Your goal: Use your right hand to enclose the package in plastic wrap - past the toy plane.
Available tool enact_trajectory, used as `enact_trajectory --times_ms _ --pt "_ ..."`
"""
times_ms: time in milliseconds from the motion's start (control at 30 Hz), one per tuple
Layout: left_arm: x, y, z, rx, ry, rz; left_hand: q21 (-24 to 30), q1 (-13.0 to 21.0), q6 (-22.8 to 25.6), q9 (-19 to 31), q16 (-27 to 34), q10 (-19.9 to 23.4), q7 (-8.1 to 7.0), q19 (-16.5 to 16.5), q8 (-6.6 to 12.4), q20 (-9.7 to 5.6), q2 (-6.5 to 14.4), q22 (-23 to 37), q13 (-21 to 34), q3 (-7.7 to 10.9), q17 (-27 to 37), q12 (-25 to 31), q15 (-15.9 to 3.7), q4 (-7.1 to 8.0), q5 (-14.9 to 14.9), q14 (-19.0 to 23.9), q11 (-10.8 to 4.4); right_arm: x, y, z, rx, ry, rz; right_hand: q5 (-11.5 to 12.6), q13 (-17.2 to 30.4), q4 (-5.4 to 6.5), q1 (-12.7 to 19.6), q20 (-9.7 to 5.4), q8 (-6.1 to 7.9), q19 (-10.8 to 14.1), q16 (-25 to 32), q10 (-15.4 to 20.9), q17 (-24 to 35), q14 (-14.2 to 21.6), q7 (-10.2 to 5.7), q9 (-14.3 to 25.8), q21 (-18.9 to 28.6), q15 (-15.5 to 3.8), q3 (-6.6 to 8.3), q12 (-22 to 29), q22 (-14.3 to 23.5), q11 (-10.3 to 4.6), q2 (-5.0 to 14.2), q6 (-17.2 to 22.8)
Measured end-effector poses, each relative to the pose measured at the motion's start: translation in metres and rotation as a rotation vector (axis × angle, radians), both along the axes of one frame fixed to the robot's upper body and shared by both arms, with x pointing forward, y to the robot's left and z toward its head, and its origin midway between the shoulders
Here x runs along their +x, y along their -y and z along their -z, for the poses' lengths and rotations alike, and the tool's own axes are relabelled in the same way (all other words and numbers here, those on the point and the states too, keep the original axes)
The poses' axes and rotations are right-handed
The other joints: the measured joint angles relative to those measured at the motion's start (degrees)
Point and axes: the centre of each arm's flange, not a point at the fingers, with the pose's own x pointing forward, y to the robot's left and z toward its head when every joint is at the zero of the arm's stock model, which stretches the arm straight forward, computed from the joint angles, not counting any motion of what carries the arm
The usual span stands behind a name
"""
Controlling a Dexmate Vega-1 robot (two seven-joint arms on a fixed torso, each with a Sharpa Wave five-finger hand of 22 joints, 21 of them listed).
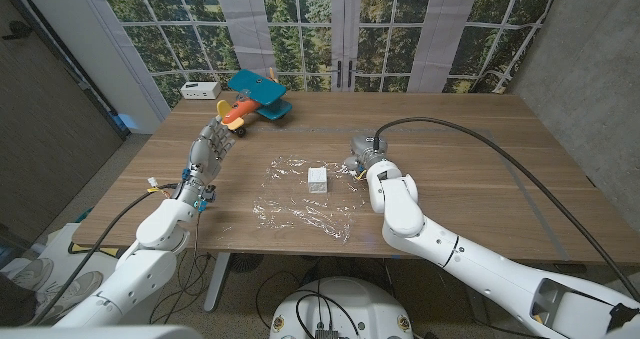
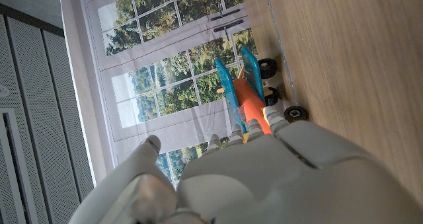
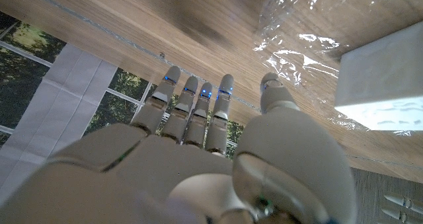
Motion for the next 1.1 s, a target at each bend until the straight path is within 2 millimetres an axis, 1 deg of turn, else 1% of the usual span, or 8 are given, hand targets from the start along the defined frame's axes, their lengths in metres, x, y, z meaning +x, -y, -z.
enact_trajectory --times_ms 167,333,467,667,733,800,933,1100 --pt "0.001 0.0 0.0 -0.002 -0.006 -0.001 0.0 0.0 0.0 0.0 0.0 0.0 0.0 0.0 0.0 0.0 0.0 0.0 0.0 0.0 0.0 0.0 0.0 0.0 0.0 0.0 0.0 0.007 -0.003 0.009 -0.015 -0.013 0.015 0.0 0.0 -0.23 0.31 -0.16 0.97 0.24 0.1 0.46 0.09 0.07 0.15 0.28 0.0 -0.08 -0.24 0.0 0.0 0.0 -0.31 1.09" --pt "0.002 0.0 -0.002 -0.002 -0.006 0.0 0.0 0.0 0.0 0.0 0.0 0.0 0.0 0.0 0.0 0.0 0.0 0.0 0.0 0.0 0.0 0.0 0.0 0.01 0.0 0.0 0.0 0.008 -0.003 0.013 -0.013 -0.012 0.027 0.39 0.01 -0.06 0.83 -0.09 1.41 0.71 0.42 1.22 0.17 0.59 0.08 0.54 0.0 0.01 -0.42 0.0 0.0 -0.2 -0.83 1.33" --pt "0.003 0.0 -0.002 -0.002 -0.008 0.0 0.0 0.0 0.0 0.0 0.0 0.0 0.0 0.0 0.0 0.0 0.0 0.0 0.0 0.01 0.0 0.0 0.0 0.01 0.0 -0.01 0.0 0.009 -0.002 0.016 -0.016 -0.011 0.035 0.39 0.01 -0.26 1.04 -0.09 1.67 0.71 0.51 1.44 0.17 1.13 0.06 0.81 0.0 -0.09 -0.62 0.0 0.0 -0.42 -0.97 1.74" --pt "0.002 0.0 -0.002 -0.002 -0.008 0.0 0.0 0.0 0.0 0.0 0.0 0.0 0.0 -0.01 0.0 -0.01 0.0 0.01 0.0 0.01 0.01 0.0 -0.01 0.01 0.0 0.01 0.0 0.012 -0.004 0.021 -0.028 -0.016 0.041 0.82 0.01 -0.26 2.89 -0.41 2.49 1.02 1.15 2.34 0.44 2.23 -0.3 1.07 0.0 -0.17 -0.62 0.0 0.0 -0.52 -0.64 2.72" --pt "0.002 0.0 -0.003 -0.003 -0.006 0.0 0.0 0.0 0.0 0.0 0.0 0.0 0.0 -0.01 0.0 -0.01 0.0 0.01 0.01 0.01 0.01 0.0 -0.21 0.01 0.0 0.2 0.0 0.013 -0.003 0.021 -0.024 -0.008 0.045 0.82 0.01 -0.26 3.32 -0.4 2.91 1.02 1.38 2.85 0.44 3.06 -0.11 1.07 -0.01 -0.21 -0.62 0.0 0.0 -1.03 -0.31 3.2" --pt "0.001 0.0 -0.002 -0.003 -0.007 -0.001 0.0 0.0 0.0 0.0 0.0 0.0 0.0 -0.01 0.0 -0.01 0.0 0.01 0.01 0.01 0.0 0.0 -0.1 0.01 0.0 0.31 0.0 0.014 -0.004 0.022 -0.023 -0.004 0.046 0.82 0.01 -0.26 3.69 -0.4 3.29 1.02 1.78 3.29 0.64 3.57 -0.21 1.07 -0.01 -0.27 -0.62 0.0 0.0 -1.01 -0.69 3.91" --pt "0.001 -0.001 -0.002 -0.005 -0.007 -0.003 0.0 -0.21 0.0 0.0 0.0 0.0 0.0 -0.01 0.0 -0.01 -0.21 0.01 0.01 0.01 0.01 0.0 0.0 0.01 0.0 0.41 0.0 0.016 -0.004 0.025 -0.025 -0.002 0.05 0.91 0.01 -0.26 4.44 -0.4 3.35 1.02 2.13 3.79 0.69 3.93 -0.34 1.07 -0.01 -0.36 -0.62 0.0 0.0 -1.34 -0.52 4.2" --pt "0.001 -0.001 -0.002 -0.007 -0.007 -0.004 0.0 -0.31 0.0 0.0 0.0 0.0 0.0 -0.01 0.0 -0.01 -0.31 0.01 0.01 -0.23 0.01 0.0 0.0 -0.23 0.0 0.4 0.0 0.018 -0.005 0.027 -0.028 -0.003 0.053 1.22 0.01 -0.36 5.67 -0.4 4.44 1.01 2.44 4.51 0.95 4.28 -0.06 1.07 -0.01 -0.2 -0.73 0.0 0.0 -1.44 -0.22 5.94"
